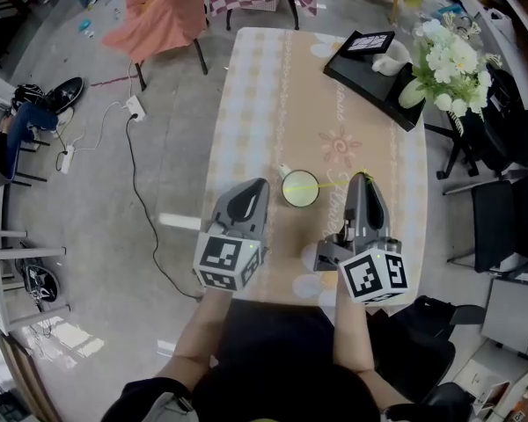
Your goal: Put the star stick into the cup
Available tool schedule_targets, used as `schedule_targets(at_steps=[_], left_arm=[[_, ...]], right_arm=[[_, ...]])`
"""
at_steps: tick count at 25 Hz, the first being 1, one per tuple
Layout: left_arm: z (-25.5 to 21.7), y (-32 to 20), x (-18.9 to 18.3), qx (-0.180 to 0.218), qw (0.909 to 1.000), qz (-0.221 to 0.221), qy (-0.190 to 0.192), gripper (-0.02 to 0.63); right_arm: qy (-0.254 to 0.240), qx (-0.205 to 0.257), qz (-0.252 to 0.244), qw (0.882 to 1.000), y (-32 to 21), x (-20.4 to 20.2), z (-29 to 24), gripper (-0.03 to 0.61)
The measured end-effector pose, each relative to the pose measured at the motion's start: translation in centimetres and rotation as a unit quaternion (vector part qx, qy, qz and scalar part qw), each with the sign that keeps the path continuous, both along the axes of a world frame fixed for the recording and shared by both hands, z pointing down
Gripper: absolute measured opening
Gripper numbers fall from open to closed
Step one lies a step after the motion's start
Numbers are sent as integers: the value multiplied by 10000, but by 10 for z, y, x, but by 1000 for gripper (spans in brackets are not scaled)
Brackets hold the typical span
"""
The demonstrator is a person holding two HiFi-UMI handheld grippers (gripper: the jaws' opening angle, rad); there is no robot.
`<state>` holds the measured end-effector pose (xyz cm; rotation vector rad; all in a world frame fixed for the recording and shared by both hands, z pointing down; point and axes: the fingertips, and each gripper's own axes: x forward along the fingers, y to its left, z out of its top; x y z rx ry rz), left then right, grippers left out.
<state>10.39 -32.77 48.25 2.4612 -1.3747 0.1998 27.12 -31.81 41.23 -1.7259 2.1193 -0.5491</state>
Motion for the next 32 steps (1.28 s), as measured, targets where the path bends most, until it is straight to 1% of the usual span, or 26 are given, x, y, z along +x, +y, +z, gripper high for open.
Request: schedule_targets(at_steps=[6,22,27,32], left_arm=[[-1,2,3,7,10000,36,63,15],[-5,13,0,60,9999,42,71,15],[-6,16,1,81,9999,46,96,15],[-6,19,1,93,9999,51,88,15]], right_arm=[[-33,-53,35,10000,1,4,2,20],[-4,-198,185,9996,7,8,6,20],[-25,-208,162,9996,9,8,7,25],[-96,-223,181,9995,10,11,7,46]])
